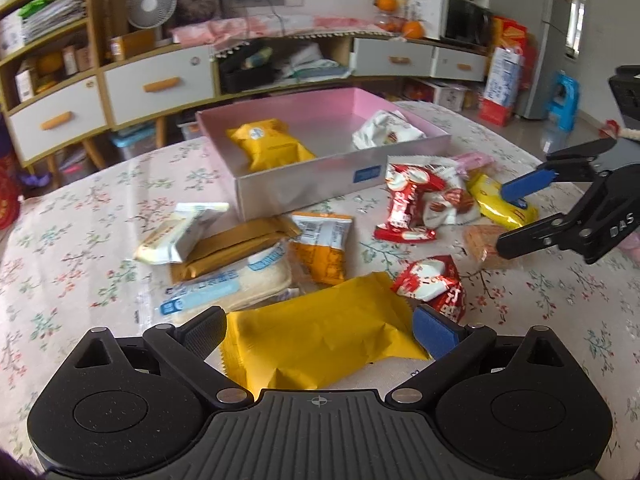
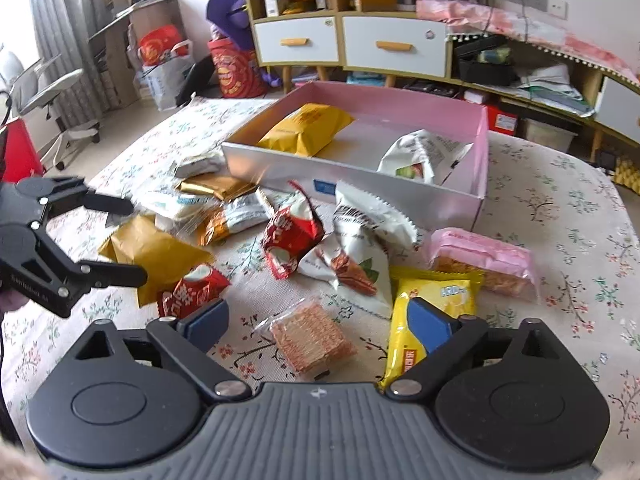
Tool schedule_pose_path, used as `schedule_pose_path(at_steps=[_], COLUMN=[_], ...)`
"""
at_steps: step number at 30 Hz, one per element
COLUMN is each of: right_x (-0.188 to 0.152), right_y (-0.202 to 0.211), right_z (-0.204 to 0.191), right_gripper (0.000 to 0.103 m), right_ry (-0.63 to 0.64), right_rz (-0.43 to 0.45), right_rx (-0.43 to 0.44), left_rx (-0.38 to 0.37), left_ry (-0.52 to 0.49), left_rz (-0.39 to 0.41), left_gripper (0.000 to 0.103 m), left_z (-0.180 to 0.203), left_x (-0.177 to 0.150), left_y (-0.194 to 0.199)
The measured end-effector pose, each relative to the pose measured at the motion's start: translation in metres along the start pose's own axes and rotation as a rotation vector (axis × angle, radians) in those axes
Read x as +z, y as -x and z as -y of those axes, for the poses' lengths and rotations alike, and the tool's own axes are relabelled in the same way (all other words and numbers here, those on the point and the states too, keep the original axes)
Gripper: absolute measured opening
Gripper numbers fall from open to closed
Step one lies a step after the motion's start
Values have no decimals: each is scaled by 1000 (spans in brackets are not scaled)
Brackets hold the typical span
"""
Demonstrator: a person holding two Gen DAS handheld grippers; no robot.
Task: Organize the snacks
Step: 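Move both tools back over the remaining snacks on the table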
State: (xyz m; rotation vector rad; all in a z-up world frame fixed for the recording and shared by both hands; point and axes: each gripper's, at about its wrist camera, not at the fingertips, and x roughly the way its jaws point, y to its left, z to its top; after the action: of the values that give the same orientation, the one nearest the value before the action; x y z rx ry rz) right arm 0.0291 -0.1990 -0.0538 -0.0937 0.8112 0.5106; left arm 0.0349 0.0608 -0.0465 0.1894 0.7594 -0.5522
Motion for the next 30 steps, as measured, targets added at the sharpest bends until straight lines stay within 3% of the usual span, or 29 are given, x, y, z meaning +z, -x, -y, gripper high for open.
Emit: schedule_pose_path(at_steps=[11,25,30], right_x=[-8,-17,-18], right_y=[-13,-8,-5], right_z=[-5,-11,-14], right_gripper=[70,68,63], right_ry=[71,119,136], right_rz=[-70,-92,-101], right_rx=[25,33,36], left_rx=[-58,-148,-99], left_ry=[-29,-108,-104], left_rz=[-37,-133,-106], left_gripper=[100,100,100], left_z=[0,28,25], left_x=[-3,-24,-25], left_y=[-2,22,29])
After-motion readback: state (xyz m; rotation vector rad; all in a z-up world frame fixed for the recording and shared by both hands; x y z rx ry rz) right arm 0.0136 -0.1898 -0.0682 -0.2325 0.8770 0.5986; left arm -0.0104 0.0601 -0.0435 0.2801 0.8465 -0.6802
